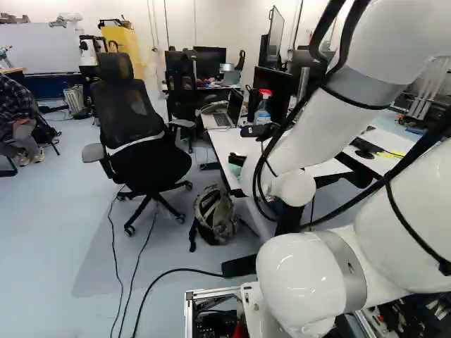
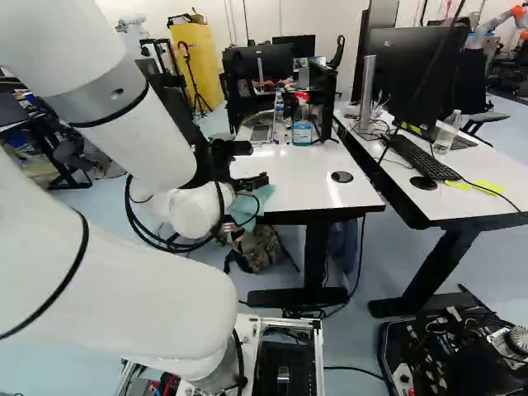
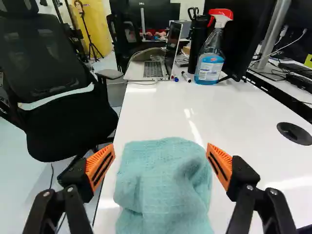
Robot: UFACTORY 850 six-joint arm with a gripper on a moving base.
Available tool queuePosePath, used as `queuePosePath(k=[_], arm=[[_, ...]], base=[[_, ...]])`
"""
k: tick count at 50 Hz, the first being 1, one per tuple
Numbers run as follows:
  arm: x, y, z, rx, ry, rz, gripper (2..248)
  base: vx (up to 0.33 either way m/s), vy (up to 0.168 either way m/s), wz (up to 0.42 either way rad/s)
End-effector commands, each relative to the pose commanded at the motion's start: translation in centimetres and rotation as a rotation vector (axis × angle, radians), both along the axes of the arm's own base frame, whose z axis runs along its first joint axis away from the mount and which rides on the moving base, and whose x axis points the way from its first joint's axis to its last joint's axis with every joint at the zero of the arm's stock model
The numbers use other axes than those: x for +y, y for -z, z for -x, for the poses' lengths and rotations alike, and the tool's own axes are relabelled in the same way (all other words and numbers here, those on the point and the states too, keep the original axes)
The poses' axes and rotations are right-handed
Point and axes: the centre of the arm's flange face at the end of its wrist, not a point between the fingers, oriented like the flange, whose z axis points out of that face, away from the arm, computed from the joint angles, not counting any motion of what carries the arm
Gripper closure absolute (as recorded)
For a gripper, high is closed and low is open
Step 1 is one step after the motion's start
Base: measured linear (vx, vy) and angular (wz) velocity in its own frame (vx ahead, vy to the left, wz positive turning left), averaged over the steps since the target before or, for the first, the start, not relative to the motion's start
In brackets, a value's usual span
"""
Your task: Clean the table with the green towel
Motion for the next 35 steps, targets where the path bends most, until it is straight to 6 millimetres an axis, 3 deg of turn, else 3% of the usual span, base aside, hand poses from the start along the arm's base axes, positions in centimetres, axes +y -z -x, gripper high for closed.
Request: queuePosePath(k=[35], arm=[[0.02,0.16,0.29,-0.013,-0.001,0.0,3]], base=[[0.0,0.0,0.0]])
